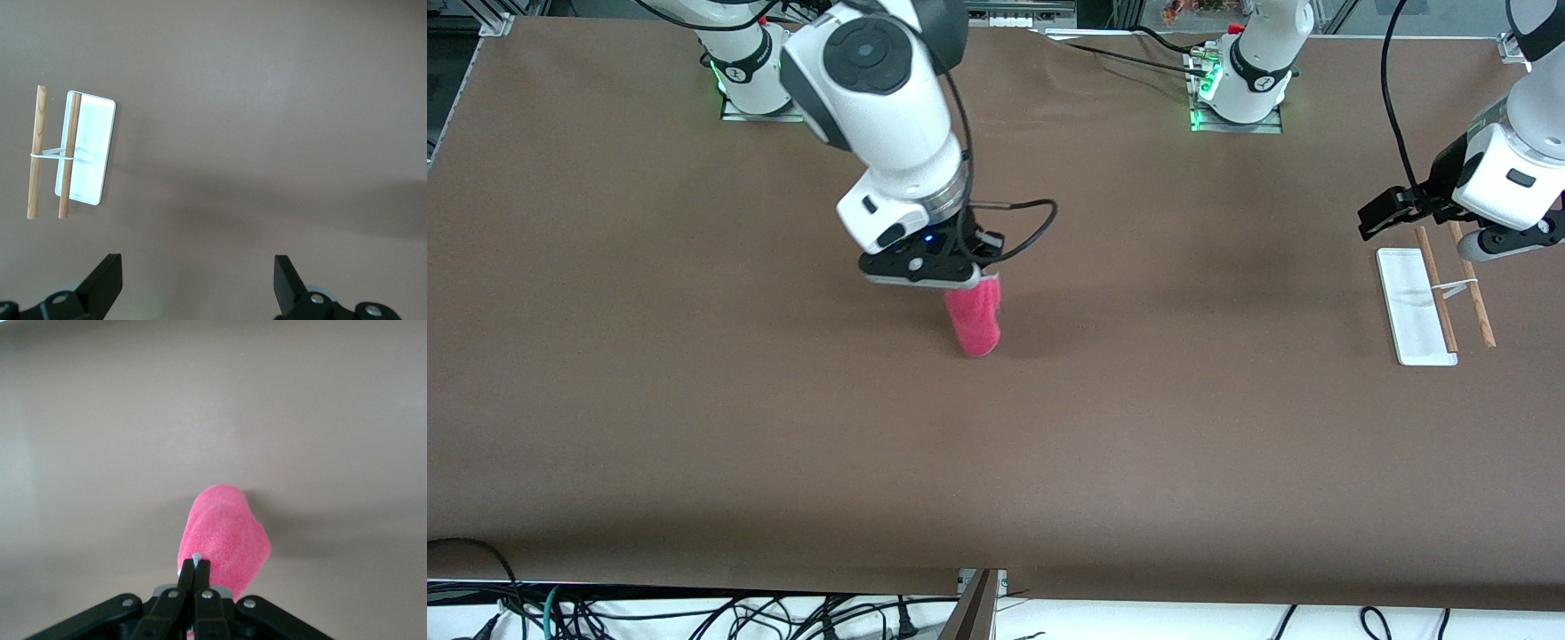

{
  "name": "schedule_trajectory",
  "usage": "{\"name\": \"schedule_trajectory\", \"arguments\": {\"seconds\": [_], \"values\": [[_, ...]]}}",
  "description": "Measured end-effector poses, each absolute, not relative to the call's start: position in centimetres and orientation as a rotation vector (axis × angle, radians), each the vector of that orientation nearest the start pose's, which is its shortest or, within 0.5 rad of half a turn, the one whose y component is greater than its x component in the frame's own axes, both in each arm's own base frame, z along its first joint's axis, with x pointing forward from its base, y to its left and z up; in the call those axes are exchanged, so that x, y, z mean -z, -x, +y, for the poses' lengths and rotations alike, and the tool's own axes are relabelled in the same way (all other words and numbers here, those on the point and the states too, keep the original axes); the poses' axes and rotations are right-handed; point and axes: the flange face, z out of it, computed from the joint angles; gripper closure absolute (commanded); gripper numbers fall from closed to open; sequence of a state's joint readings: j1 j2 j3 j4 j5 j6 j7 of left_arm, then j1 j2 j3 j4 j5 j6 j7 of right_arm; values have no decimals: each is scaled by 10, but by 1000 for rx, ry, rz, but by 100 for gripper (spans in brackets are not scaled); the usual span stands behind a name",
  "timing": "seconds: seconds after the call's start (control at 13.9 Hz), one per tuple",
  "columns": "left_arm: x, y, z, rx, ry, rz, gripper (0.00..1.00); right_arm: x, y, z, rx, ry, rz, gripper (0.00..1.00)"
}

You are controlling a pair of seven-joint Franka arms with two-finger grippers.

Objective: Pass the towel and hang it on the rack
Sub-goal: 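Lift the towel and carry it toward the table middle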

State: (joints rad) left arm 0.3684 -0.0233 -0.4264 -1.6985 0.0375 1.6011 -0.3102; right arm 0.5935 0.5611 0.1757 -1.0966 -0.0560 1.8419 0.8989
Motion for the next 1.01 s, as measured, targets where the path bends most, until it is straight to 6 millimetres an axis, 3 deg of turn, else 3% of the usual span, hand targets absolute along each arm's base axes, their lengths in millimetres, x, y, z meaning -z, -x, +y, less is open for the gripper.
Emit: {"name": "schedule_trajectory", "arguments": {"seconds": [0.43, 0.72, 1.01], "values": [[-579, -545, -30, -102, 3056, -384, 0, -526, -553, 489, 204, 2906, 285, 100], [-579, -545, -30, -102, 3056, -384, 0, -528, -534, 511, 196, 2887, 321, 100], [-579, -545, -30, -102, 3056, -384, 0, -535, -532, 518, 237, 2843, 314, 100]]}}
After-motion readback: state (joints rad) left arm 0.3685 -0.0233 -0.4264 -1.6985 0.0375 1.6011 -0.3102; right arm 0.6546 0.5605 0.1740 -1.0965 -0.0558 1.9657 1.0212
